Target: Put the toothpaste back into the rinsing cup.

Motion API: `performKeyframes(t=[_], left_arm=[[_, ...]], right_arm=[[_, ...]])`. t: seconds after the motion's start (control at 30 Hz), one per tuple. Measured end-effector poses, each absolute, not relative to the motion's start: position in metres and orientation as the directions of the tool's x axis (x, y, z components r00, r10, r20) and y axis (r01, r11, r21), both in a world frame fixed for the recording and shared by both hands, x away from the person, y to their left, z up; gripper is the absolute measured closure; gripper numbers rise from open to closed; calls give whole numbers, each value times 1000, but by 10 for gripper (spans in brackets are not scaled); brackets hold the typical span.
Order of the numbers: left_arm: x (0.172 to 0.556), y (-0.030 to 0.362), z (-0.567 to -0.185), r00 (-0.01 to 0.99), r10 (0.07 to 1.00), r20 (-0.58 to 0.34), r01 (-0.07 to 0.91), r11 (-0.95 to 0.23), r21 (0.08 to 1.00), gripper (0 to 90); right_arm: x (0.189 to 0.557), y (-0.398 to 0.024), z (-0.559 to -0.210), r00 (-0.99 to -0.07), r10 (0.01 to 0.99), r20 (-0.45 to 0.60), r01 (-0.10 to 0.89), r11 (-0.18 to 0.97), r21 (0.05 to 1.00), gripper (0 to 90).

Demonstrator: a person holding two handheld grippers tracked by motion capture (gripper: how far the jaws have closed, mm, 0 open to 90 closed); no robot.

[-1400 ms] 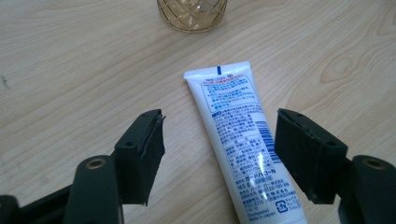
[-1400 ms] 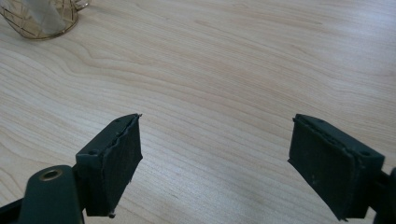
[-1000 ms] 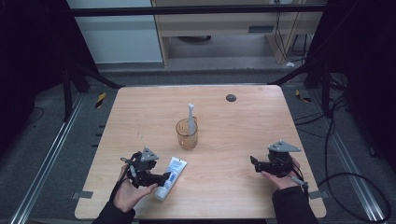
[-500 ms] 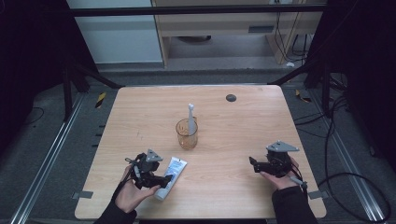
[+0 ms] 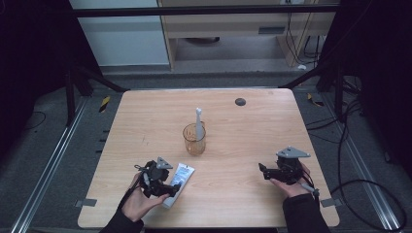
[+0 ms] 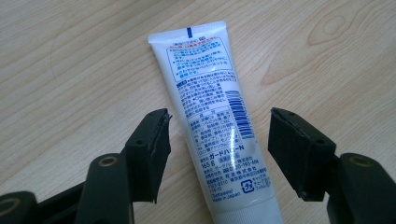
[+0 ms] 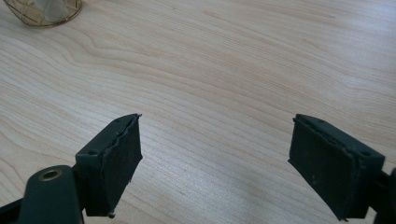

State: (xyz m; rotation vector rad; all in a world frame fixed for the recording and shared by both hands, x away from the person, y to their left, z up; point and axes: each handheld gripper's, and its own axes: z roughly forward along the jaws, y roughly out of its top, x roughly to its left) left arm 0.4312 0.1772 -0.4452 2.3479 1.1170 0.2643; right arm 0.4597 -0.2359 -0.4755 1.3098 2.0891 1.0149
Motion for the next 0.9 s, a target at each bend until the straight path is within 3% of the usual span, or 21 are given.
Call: performKeyframes(t=[0.9], left_arm=[[458,152,-460,629,777,-18,690,-548,473,380]], right_arm=[[461,-234,-477,-439,898,-13,555,283,783,170]])
